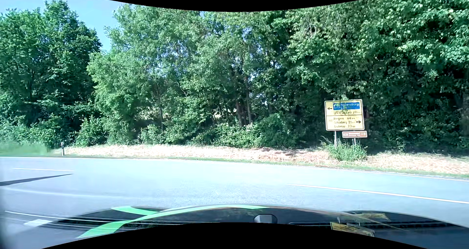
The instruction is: Follow the waypoints while adhering to traffic rules and regulations
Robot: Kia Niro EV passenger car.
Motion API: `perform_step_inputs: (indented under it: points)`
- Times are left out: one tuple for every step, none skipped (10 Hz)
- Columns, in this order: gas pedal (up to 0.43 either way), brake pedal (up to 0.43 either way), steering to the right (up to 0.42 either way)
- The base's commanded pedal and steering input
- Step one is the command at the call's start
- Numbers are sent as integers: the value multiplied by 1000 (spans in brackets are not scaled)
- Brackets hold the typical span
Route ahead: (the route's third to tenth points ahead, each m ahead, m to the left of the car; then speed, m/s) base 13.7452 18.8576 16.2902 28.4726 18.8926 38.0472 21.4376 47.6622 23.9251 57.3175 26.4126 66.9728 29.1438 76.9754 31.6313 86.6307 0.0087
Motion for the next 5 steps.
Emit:
perform_step_inputs:
  points:
    - [0,189,-137]
    - [0,189,-137]
    - [0,189,-137]
    - [0,189,-137]
    - [0,189,-137]
